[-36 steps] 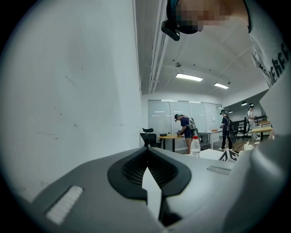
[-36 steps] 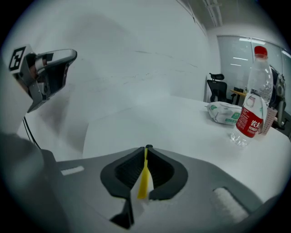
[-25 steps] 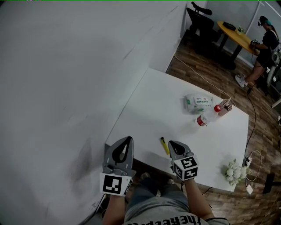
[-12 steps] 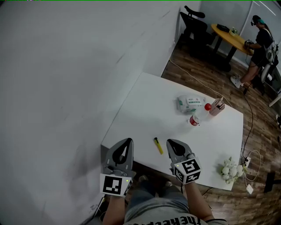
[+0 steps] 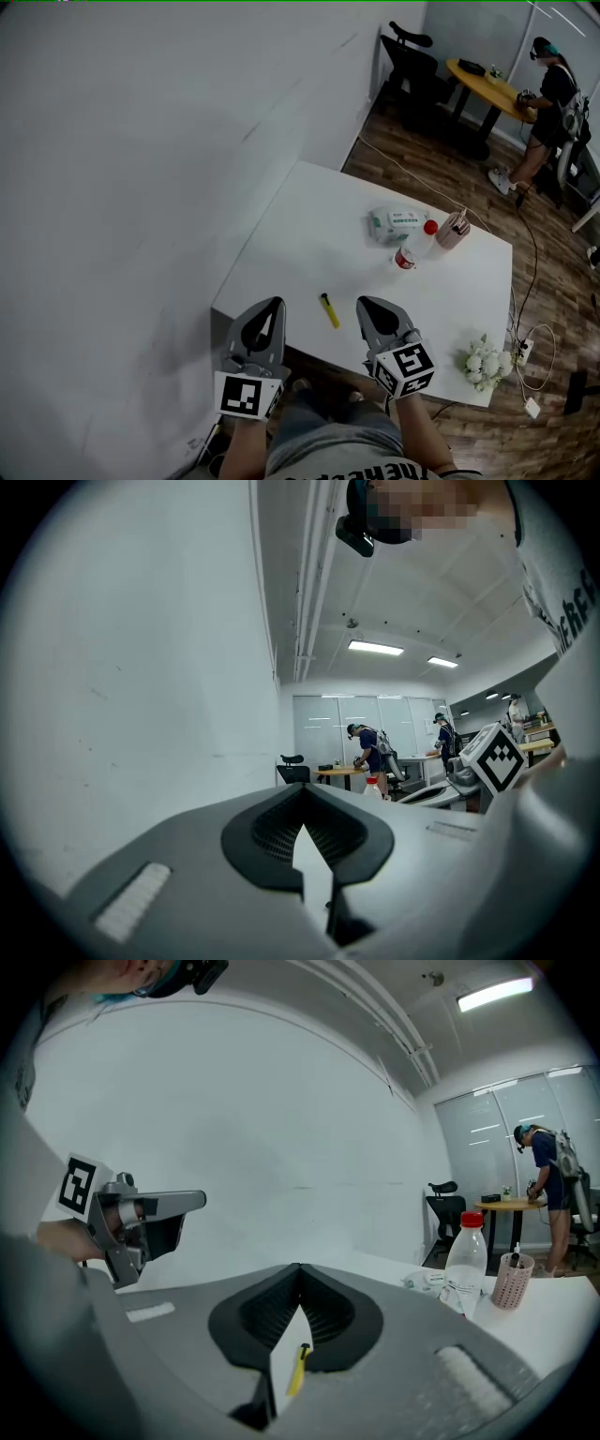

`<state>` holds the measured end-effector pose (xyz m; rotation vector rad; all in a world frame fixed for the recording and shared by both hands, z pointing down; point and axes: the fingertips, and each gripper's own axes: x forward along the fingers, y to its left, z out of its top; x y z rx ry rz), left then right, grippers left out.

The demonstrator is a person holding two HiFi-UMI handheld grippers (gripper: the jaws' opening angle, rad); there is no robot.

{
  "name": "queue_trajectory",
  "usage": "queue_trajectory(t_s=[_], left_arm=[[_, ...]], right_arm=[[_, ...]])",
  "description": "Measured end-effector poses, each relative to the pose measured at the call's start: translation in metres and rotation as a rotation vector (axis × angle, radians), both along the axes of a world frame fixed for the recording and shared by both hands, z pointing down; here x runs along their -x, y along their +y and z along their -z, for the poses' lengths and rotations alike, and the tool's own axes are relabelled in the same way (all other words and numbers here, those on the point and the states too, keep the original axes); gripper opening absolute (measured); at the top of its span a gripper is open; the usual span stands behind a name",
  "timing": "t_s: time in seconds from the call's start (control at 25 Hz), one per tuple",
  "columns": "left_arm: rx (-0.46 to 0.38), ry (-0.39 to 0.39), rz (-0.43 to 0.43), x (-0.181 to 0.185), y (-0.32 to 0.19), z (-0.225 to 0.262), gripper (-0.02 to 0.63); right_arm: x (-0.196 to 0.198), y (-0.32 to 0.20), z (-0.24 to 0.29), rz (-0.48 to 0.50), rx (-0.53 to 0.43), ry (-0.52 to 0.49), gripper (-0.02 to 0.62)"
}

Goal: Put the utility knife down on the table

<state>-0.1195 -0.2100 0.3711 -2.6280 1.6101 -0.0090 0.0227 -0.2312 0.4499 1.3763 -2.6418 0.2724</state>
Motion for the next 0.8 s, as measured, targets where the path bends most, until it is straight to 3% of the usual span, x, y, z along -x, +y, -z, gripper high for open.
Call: queue_trajectory(t_s=[0.8], left_arm=[[-0.05,0.007,0.011,-0.034,0.028,0.016,0.012]], right_arm=[[-0.029,0.032,0.062,0.037,-0.144,-0.075,0.001]])
